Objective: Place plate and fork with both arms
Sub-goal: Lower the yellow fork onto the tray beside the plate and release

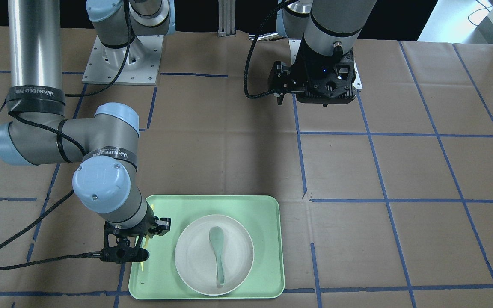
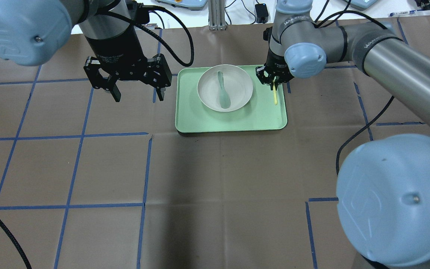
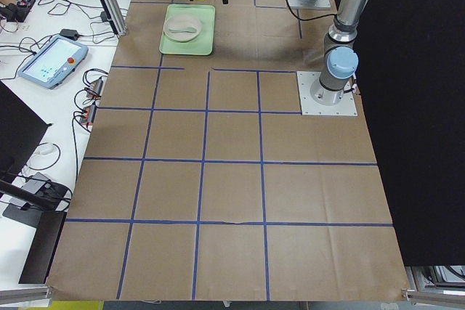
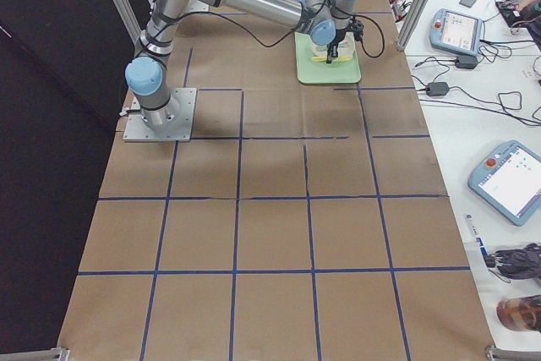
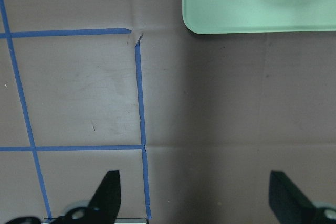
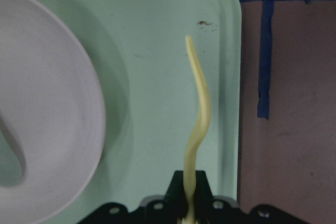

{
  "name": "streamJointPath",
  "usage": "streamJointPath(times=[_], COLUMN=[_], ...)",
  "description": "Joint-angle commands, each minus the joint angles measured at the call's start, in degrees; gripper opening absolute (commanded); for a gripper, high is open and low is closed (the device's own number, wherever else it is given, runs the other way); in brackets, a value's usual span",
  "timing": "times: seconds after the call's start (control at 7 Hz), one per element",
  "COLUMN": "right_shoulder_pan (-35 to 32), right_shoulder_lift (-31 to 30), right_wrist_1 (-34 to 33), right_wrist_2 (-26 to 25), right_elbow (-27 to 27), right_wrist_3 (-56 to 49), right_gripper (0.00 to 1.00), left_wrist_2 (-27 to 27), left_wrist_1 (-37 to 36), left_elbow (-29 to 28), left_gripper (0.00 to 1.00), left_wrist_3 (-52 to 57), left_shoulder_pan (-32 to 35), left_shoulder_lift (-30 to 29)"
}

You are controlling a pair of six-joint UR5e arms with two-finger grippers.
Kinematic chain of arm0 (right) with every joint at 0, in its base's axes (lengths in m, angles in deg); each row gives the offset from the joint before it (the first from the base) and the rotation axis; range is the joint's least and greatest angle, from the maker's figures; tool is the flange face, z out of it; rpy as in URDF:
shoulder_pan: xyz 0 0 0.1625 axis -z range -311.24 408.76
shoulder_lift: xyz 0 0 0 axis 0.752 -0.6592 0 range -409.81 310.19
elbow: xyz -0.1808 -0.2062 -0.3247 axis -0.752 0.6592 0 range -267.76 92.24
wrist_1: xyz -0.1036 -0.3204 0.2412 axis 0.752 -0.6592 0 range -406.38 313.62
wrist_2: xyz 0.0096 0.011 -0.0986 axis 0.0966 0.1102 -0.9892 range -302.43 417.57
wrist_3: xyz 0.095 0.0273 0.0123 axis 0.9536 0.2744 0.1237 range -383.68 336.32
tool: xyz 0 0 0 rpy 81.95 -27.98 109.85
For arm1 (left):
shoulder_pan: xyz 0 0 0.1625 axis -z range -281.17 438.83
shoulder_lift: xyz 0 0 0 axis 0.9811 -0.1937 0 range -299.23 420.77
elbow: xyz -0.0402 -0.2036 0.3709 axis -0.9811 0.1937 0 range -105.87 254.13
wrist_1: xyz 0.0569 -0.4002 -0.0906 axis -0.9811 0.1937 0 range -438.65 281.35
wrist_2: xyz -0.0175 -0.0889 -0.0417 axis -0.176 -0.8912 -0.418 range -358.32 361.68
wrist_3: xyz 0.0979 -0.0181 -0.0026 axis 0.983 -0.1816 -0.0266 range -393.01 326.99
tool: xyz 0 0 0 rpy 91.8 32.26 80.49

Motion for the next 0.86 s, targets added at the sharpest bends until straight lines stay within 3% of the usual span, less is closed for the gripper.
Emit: streamJointPath(times=[0.0, 0.14, 0.29, 0.71], right_shoulder_pan=[-0.2, -0.2, -0.2, -0.2], right_shoulder_lift=[4.4, 4.6, 4.7, 4.8], right_wrist_1=[-5.0, -5.0, -5.0, -5.0], right_wrist_2=[0.3, 0.3, 0.4, 0.3], right_elbow=[0.0, 0.0, 0.0, 0.1], right_wrist_3=[0.3, 0.4, 0.5, 0.6], right_gripper=[0.05, 0.05, 0.12, 0.46], left_wrist_2=[0.0, 0.0, 0.0, 0.0], left_wrist_1=[0.0, 0.0, 0.0, 0.0], left_elbow=[0.0, 0.1, 0.0, 0.1], left_gripper=[1.0, 1.0, 1.0, 1.0], left_wrist_3=[0.0, 0.0, 0.0, 0.0], left_shoulder_pan=[0.0, 0.0, 0.0, 0.0], left_shoulder_lift=[0.0, 0.0, -0.1, -0.1])
